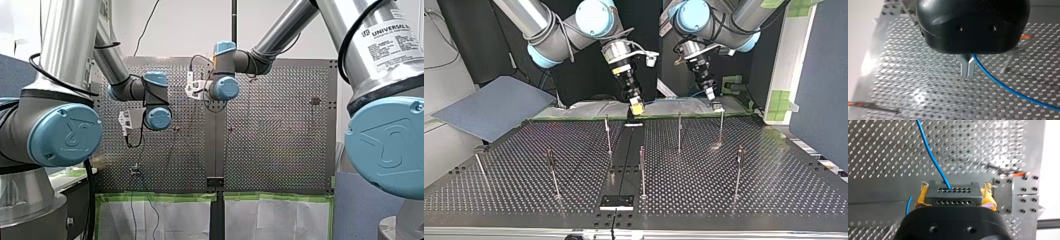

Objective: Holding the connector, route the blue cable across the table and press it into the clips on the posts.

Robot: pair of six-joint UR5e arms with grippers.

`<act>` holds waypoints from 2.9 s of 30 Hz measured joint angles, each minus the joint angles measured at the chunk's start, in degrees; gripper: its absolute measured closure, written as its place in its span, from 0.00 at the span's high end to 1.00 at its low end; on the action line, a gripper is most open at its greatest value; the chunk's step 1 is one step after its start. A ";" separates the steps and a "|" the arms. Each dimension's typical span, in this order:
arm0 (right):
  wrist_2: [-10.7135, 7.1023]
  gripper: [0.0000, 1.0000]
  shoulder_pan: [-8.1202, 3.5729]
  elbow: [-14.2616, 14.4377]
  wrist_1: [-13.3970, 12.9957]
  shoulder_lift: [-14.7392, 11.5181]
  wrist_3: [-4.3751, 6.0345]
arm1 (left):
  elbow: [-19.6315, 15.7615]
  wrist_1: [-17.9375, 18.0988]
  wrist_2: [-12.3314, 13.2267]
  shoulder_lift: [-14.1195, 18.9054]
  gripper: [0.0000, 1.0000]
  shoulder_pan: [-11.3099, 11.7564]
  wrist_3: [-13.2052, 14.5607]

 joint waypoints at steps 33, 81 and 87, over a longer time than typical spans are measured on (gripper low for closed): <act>-8.11 0.00 -0.09 -12.61 13.60 0.99 2.78 | 7.78 -15.62 -1.89 15.60 0.00 1.43 0.12; -12.52 0.00 0.85 -31.52 19.16 13.16 6.12 | 16.01 -19.63 15.27 10.19 0.00 16.81 -3.17; -12.53 0.00 0.72 -32.58 19.23 13.99 6.12 | 16.73 -18.74 15.68 9.70 0.00 17.66 -3.55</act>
